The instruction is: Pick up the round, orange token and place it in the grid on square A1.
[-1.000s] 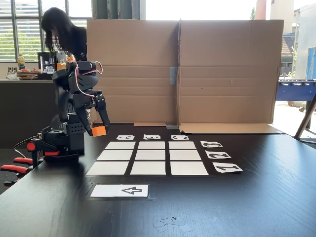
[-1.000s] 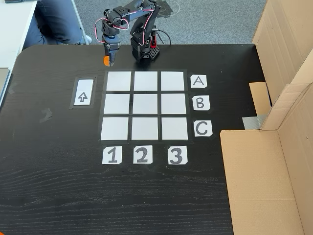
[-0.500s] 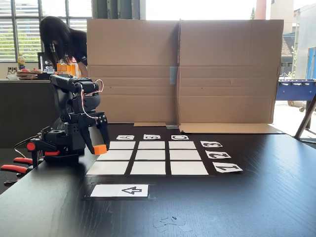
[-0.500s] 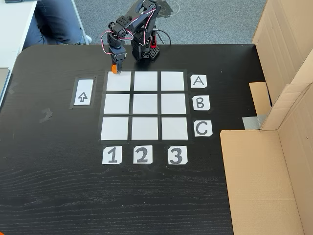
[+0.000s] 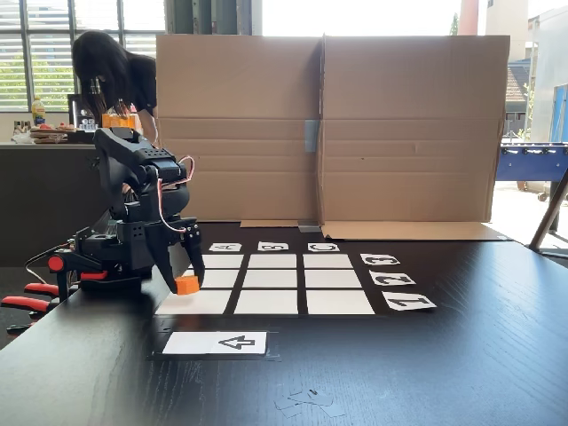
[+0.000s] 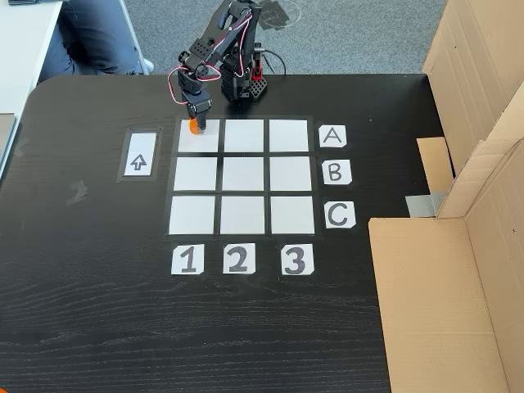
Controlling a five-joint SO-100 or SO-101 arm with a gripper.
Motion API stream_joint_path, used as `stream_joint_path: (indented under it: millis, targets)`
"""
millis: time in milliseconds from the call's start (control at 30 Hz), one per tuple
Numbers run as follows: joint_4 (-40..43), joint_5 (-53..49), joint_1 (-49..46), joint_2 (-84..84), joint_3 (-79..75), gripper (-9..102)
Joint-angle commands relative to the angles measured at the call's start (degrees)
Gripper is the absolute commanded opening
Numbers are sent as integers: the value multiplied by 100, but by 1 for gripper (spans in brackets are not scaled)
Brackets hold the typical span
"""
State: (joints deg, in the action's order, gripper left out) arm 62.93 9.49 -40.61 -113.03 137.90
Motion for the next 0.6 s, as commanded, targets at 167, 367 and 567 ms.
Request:
stream_joint_path:
  millis: [167,367,567]
  targets:
    - [-141,88,229,220,-62,0]
    - [-202,114,237,264,-62,0]
    - [-202,123,220,264,-62,0]
